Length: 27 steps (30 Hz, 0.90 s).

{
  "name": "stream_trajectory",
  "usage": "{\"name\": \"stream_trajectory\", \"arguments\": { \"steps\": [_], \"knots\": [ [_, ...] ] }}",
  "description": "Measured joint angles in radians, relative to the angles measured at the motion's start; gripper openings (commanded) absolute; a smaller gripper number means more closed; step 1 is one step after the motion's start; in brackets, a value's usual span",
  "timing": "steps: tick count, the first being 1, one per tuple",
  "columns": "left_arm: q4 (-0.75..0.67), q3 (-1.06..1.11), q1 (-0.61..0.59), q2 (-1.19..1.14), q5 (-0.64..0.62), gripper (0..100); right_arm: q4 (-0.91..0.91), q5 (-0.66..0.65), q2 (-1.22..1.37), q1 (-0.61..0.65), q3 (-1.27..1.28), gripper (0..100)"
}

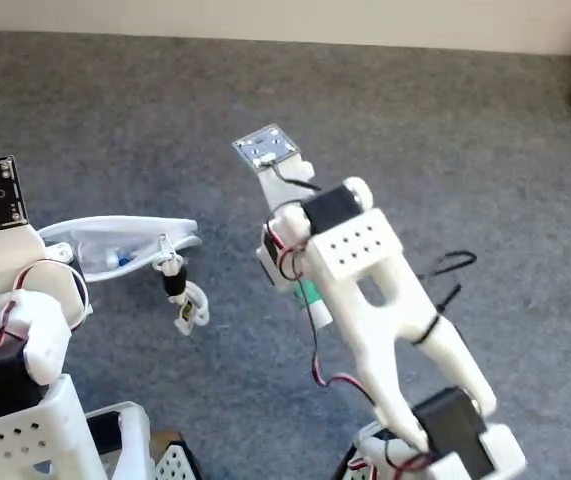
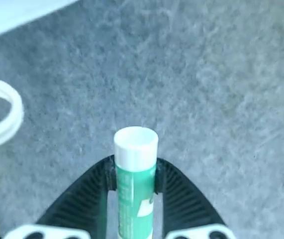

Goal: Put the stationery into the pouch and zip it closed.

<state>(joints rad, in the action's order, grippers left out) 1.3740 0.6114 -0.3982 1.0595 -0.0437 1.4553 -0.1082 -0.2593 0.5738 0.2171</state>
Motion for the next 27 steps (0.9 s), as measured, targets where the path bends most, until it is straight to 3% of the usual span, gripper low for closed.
{"name": "stream_trajectory", "arguments": {
  "steps": [6,12,17,27],
  "knots": [
    [0.0,0.0,0.0,0.0,0.0,1,-0.101,0.008,-0.17,0.003,0.114,0.5],
    [0.0,0.0,0.0,0.0,0.0,1,-0.242,0.138,-0.295,0.003,0.25,0.5],
    [0.0,0.012,0.0,0.0,0.0,1,-0.334,0.161,-0.391,0.003,0.341,0.5],
    [0.0,0.015,0.0,0.0,0.0,1,-0.46,0.161,-0.595,0.123,0.491,0.5]
  ]
}}
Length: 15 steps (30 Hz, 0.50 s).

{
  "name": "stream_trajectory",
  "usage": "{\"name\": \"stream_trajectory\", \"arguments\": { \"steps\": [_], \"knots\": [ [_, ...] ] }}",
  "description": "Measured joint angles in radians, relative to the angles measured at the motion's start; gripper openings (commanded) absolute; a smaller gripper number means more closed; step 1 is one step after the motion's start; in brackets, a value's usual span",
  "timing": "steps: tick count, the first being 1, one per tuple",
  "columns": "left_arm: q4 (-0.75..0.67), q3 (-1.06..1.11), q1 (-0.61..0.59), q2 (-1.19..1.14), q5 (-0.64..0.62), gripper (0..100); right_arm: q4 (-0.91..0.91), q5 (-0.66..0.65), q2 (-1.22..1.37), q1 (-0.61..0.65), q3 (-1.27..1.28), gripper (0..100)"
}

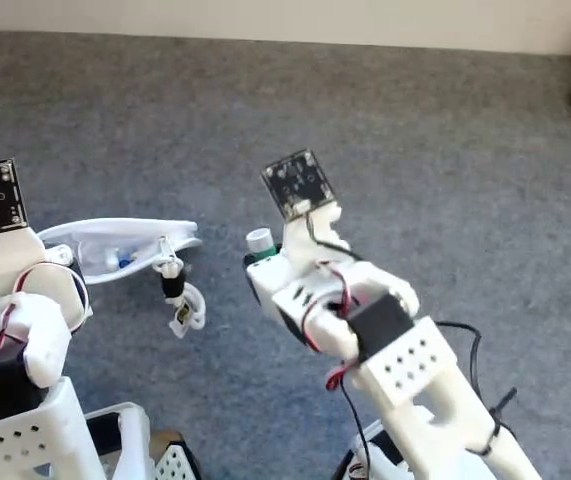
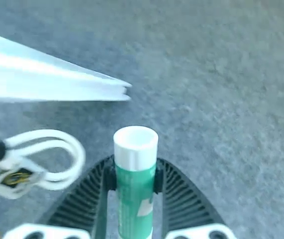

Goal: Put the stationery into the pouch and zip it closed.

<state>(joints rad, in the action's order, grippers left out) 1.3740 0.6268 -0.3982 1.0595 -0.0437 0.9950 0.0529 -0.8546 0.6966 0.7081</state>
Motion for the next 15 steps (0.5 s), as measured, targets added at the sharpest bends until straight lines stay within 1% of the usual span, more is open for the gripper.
{"name": "stream_trajectory", "arguments": {
  "steps": [8,15],
  "knots": [
    [0.0,0.0,0.0,0.0,0.0,1,-0.138,0.0,-0.239,0.1,0.149,0.5],
    [0.0,0.0,0.0,0.0,0.0,1,-0.371,0.0,-0.47,0.186,0.353,0.5]
  ]
}}
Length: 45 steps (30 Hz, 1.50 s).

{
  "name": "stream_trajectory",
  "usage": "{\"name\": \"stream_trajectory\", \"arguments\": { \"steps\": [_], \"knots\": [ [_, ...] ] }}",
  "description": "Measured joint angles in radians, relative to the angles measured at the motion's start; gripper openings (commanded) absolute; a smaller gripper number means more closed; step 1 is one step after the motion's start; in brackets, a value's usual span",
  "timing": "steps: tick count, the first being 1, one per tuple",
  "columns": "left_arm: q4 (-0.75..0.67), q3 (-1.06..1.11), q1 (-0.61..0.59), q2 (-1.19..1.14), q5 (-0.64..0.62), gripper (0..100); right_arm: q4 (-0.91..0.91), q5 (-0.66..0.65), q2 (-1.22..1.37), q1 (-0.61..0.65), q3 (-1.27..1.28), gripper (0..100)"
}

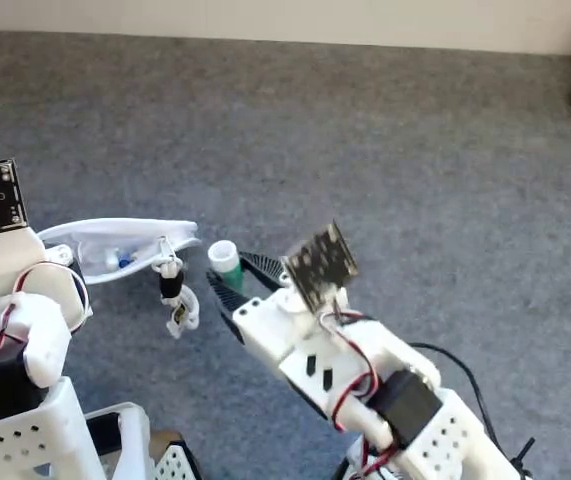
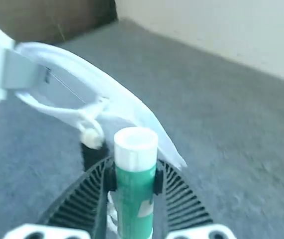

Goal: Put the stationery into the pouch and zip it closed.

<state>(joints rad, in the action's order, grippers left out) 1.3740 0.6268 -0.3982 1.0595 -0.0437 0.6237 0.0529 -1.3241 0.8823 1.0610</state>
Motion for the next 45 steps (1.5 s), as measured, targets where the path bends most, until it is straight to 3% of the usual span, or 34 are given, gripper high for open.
{"name": "stream_trajectory", "arguments": {
  "steps": [8,19,35,45],
  "knots": [
    [0.0,0.0,0.0,0.0,0.0,1,-0.224,0.0,-0.146,0.038,0.091,0.5],
    [0.0,0.0,0.0,0.0,0.0,1,-0.568,0.0,-0.15,0.11,0.091,0.5],
    [0.0,0.0,0.0,0.0,0.0,1,-1.142,0.0,0.402,0.115,0.092,0.5],
    [0.0,0.0,0.0,0.0,0.0,1,-1.203,0.0,0.595,0.115,0.063,0.6]
  ]
}}
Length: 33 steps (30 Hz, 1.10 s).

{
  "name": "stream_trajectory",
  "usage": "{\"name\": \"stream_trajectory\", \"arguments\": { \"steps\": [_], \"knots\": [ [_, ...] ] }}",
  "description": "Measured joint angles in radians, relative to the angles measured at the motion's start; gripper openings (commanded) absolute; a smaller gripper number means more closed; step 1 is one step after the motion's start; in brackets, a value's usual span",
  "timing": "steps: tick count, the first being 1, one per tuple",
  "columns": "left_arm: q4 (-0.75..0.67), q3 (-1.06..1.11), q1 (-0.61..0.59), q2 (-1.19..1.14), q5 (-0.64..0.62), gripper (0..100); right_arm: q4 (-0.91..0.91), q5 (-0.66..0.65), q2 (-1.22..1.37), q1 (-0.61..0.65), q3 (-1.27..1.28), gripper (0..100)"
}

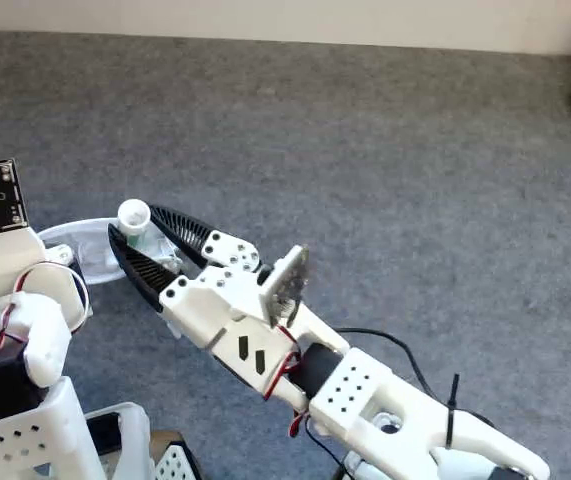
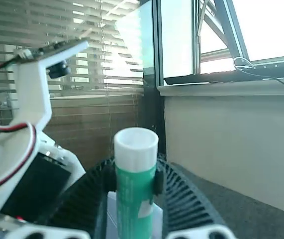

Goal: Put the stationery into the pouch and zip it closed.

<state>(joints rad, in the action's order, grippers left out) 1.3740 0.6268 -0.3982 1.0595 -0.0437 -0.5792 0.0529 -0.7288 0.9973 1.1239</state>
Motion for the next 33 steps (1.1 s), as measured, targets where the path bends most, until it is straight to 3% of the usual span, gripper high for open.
{"name": "stream_trajectory", "arguments": {
  "steps": [4,11,14,21,33],
  "knots": [
    [0.0,0.0,0.0,0.0,0.0,1,0.0,-0.005,0.014,0.0,0.0,1.0],
    [0.0,0.0,0.0,0.0,0.0,1,0.006,-0.364,0.014,0.094,0.0,1.1],
    [0.002,0.002,0.0,0.0,0.0,1,0.08,-0.448,0.012,0.117,-0.002,1.1],
    [0.005,0.009,0.003,0.0,0.0,1,0.275,-0.537,-0.002,0.127,-0.005,1.1],
    [0.006,0.011,0.006,0.0,0.0,1,0.342,-0.585,-0.003,0.068,-0.02,1.1]
  ]
}}
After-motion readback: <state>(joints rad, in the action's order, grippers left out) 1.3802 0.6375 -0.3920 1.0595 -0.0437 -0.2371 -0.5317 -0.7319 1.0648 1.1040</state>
